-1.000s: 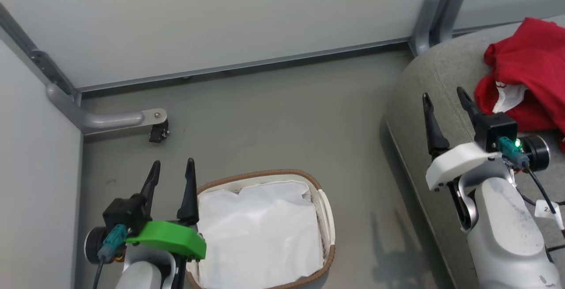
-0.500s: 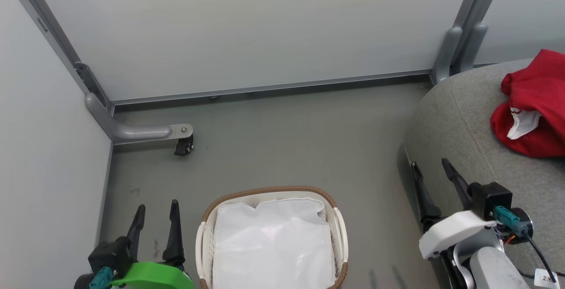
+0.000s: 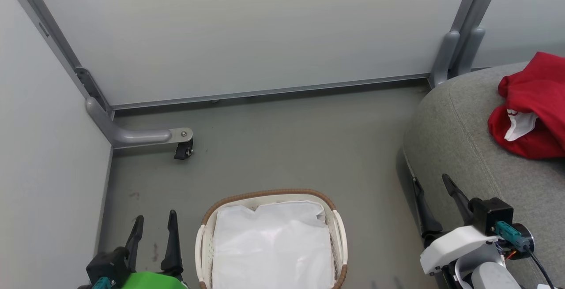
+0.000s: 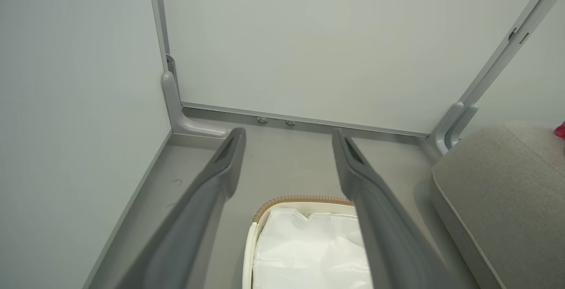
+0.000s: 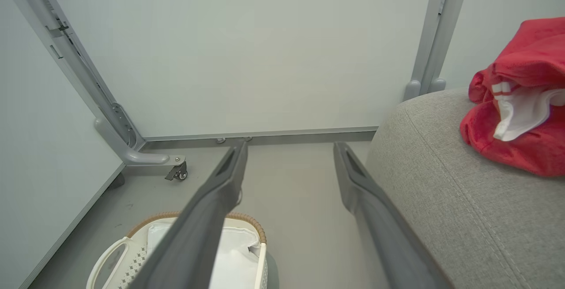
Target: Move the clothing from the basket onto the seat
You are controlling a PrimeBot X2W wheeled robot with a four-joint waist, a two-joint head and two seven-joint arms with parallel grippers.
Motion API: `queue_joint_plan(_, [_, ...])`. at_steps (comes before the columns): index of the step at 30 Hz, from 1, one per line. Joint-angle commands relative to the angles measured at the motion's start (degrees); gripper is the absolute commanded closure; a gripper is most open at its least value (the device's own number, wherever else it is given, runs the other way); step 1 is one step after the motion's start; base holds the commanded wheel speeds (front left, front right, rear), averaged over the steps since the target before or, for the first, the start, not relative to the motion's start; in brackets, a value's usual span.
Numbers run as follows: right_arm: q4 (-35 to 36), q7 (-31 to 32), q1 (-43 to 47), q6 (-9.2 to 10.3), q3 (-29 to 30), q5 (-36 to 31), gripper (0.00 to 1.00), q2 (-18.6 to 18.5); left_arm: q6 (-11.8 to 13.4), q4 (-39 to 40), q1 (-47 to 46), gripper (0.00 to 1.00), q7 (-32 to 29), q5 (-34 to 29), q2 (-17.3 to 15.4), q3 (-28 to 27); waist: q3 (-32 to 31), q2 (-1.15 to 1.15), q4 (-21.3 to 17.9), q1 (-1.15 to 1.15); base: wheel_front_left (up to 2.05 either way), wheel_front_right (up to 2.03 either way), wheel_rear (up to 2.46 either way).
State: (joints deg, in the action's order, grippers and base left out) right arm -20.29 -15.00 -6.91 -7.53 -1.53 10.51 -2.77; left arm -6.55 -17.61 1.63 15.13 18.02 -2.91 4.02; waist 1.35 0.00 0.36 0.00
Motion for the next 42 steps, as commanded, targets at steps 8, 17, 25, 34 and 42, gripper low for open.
queue_joint_plan(8, [-0.1, 0.0, 0.2, 0.0, 0.2, 0.2, 1.0, 0.0, -0.1, -0.2, 0.0, 1.0, 0.0, 0.4, 0.0, 0.3, 0.0, 0.0, 0.0, 0.0, 0.0, 0.0, 0.0])
queue_joint_plan(17, [-1.2, 2.2, 0.5, 0.0, 1.1, 7.0, 1.0, 0.3, -0.1, -1.4, -0.6, 1.0, -1.8, 6.6, 0.2, -0.6, -0.1, 0.0, 0.0, 0.0, 0.0, 0.0, 0.0])
queue_joint_plan(25, [-0.1, 4.2, 0.7, 0.01, 1.8, 15.3, 1.0, 0.2, -0.2, -0.8, -1.5, 1.0, -4.0, 14.1, 0.1, -1.7, -0.2, 0.0, 0.0, 0.0, 0.0, 0.0, 0.0])
queue_joint_plan(34, [0.8, 6.3, 0.7, 0.01, 2.5, 23.6, 1.0, 0.2, -0.3, -0.2, -2.4, 1.0, -6.2, 21.6, 0.1, -2.8, -0.3, 0.0, -0.1, 0.0, 0.0, 0.0, 0.0])
queue_joint_plan(42, [1.5, 8.1, 0.7, 0.02, 3.2, 30.4, 1.0, 0.1, -0.4, 0.3, -3.1, 1.0, -8.1, 27.8, 0.1, -3.7, -0.3, 0.0, -0.1, 0.0, 0.0, 0.0, 0.0])
